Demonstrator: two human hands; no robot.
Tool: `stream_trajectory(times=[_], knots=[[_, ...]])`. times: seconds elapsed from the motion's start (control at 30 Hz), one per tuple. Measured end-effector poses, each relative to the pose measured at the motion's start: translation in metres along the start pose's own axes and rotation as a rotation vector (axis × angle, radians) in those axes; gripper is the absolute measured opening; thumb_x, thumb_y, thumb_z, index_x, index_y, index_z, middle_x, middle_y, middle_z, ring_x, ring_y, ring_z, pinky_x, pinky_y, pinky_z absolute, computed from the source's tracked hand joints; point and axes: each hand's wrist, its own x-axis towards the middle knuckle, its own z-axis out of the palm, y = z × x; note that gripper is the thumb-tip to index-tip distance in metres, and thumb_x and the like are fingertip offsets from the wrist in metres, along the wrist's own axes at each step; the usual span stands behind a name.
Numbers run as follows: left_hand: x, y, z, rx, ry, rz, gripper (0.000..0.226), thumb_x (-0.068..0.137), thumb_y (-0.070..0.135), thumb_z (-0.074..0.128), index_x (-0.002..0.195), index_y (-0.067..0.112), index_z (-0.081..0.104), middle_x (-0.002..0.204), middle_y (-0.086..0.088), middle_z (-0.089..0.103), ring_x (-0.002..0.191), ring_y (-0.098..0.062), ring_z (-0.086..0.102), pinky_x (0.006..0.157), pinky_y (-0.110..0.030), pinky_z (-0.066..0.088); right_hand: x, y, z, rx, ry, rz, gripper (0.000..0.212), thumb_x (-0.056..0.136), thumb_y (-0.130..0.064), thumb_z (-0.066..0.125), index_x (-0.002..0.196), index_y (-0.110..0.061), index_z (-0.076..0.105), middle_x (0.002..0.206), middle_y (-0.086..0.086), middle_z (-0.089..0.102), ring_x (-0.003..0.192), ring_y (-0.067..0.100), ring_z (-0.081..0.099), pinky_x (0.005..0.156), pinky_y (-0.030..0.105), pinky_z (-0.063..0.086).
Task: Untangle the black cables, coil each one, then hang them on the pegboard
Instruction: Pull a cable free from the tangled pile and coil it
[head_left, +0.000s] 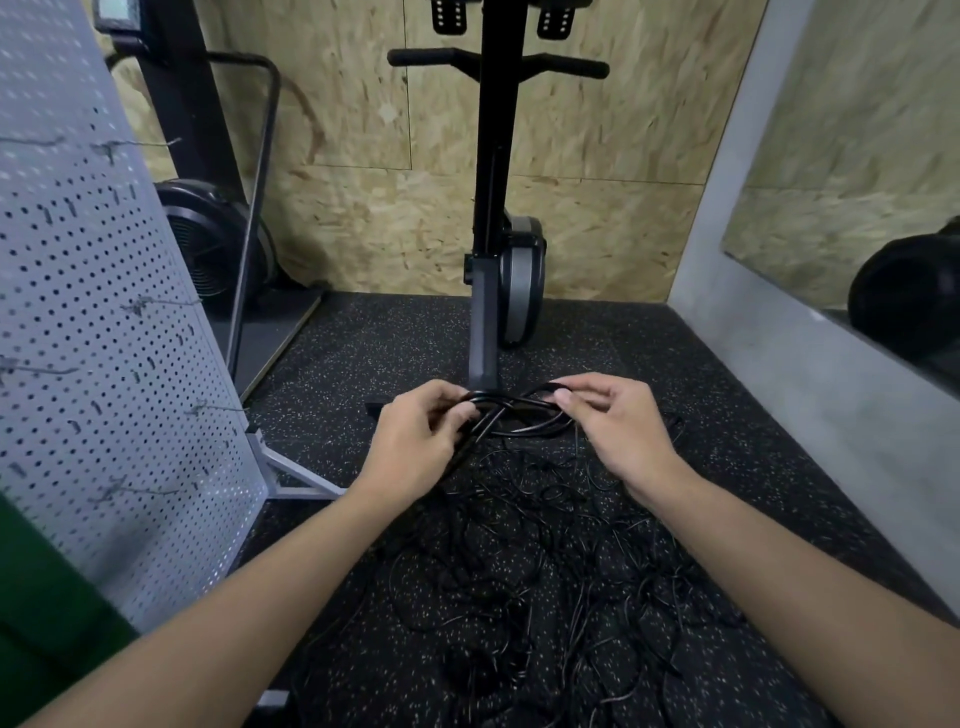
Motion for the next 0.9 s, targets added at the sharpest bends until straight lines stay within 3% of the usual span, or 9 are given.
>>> stream_trajectory(times=[0.1,0.2,0.3,0.37,0.5,0.6,0.7,0.8,0.9], knots=[[-0.008,-0.005,0.001,0.032,-0.128,0.04,0.005,0.102,0.026,0.066,0.107,0.027,0.066,0.097,0.011,0.075,0.094,-0.009,0.07,0.087,-0.038,0.058,-0.006,0.0,-0.003,-0.091,-0.031,-0.042,0.018,0.097,-0.013,0.072,0.105,-0.026,0.082,0.098,-0.012,0.08,0.102,0.003,0.072,0.102,0.033,0.055],[-0.014,0.005,0.003,0.137,-0.154,0.242,0.034,0.098,0.032,0.072,0.132,0.029,0.066,0.117,0.017,0.071,0.11,0.0,0.066,0.094,-0.022,0.052,-0.016,-0.003,-0.005,-0.121,-0.051,-0.089,0.019,0.095,-0.013,0.074,0.108,-0.025,0.082,0.099,-0.015,0.079,0.097,-0.002,0.071,0.096,0.02,0.055],[-0.013,0.013,0.005,0.395,-0.088,0.476,0.03,0.099,0.032,0.07,0.128,0.025,0.074,0.115,0.01,0.076,0.104,-0.012,0.073,0.087,-0.036,0.059,-0.021,-0.002,0.001,-0.19,-0.064,-0.098,0.018,0.094,-0.016,0.075,0.107,-0.026,0.083,0.096,-0.016,0.078,0.091,-0.004,0.071,0.086,0.014,0.054],[-0.012,0.012,0.007,0.478,-0.056,0.503,0.023,0.099,0.027,0.067,0.116,0.016,0.078,0.104,0.003,0.079,0.093,-0.021,0.075,0.077,-0.041,0.061,-0.02,0.002,0.004,-0.167,-0.033,-0.044,0.018,0.094,-0.016,0.075,0.105,-0.027,0.083,0.094,-0.016,0.078,0.089,-0.003,0.072,0.082,0.011,0.052],[-0.005,0.007,0.006,0.274,0.067,0.125,0.008,0.102,0.02,0.066,0.105,0.014,0.072,0.087,0.007,0.076,0.074,0.0,0.07,0.07,-0.026,0.059,-0.012,0.012,0.007,-0.044,0.049,0.106,0.018,0.097,-0.01,0.072,0.108,-0.021,0.081,0.093,-0.007,0.079,0.087,0.002,0.075,0.082,0.022,0.059],[0.004,-0.004,0.005,-0.017,0.135,-0.16,0.009,0.102,0.019,0.067,0.1,0.011,0.07,0.079,0.001,0.077,0.072,-0.004,0.075,0.065,-0.027,0.063,-0.007,0.017,0.013,0.057,0.004,0.178,0.02,0.1,-0.002,0.065,0.114,-0.013,0.076,0.099,0.006,0.078,0.082,0.011,0.078,0.073,0.032,0.065],[0.005,-0.014,0.011,-0.217,0.053,-0.36,0.024,0.1,0.025,0.07,0.118,0.008,0.07,0.097,-0.006,0.079,0.085,-0.015,0.078,0.075,-0.037,0.066,-0.002,0.019,0.014,0.049,-0.018,0.126,0.022,0.101,-0.002,0.063,0.113,-0.015,0.076,0.097,0.005,0.078,0.079,0.013,0.078,0.069,0.03,0.064],[0.004,-0.028,0.019,-0.324,-0.057,-0.483,0.067,0.091,0.054,0.075,0.146,0.021,0.055,0.12,0.004,0.072,0.104,-0.012,0.074,0.096,-0.04,0.061,0.0,0.019,0.006,0.109,-0.026,0.108,0.023,0.102,-0.001,0.062,0.109,-0.017,0.077,0.098,0.006,0.078,0.081,0.016,0.079,0.068,0.027,0.063],[-0.005,-0.026,0.027,-0.196,-0.386,-0.416,0.077,0.082,0.075,0.068,0.141,0.027,0.058,0.12,0.01,0.073,0.109,-0.005,0.07,0.101,-0.033,0.056,0.002,0.017,-0.004,0.2,-0.026,0.075,0.023,0.103,0.001,0.059,0.112,-0.011,0.076,0.101,0.013,0.076,0.083,0.022,0.079,0.069,0.029,0.064]])
